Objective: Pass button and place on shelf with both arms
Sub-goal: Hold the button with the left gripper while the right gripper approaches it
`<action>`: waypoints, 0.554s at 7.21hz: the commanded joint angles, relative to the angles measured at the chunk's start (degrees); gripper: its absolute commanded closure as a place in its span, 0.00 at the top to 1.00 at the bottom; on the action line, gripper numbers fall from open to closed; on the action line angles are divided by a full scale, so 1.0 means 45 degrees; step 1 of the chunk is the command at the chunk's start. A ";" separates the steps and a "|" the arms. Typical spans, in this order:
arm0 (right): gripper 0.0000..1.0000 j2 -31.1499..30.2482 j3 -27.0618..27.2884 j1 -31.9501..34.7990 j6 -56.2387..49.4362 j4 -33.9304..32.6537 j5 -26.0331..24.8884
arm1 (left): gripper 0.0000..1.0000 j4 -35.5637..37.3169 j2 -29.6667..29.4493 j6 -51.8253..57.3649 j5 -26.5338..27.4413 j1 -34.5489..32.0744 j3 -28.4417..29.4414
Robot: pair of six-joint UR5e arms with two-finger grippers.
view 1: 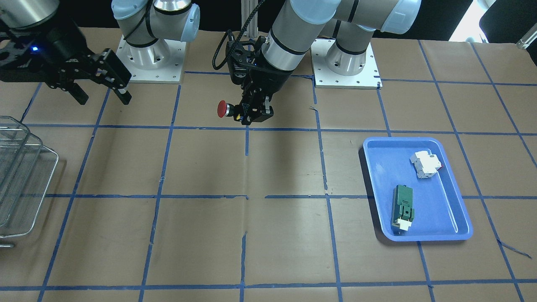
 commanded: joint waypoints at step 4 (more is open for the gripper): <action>1.00 -0.0028 0.2320 -0.1057 -0.4130 0.3099 0.5650 | 0.00 -0.0756 0.0119 0.0110 0.0775 0.0073 0.0590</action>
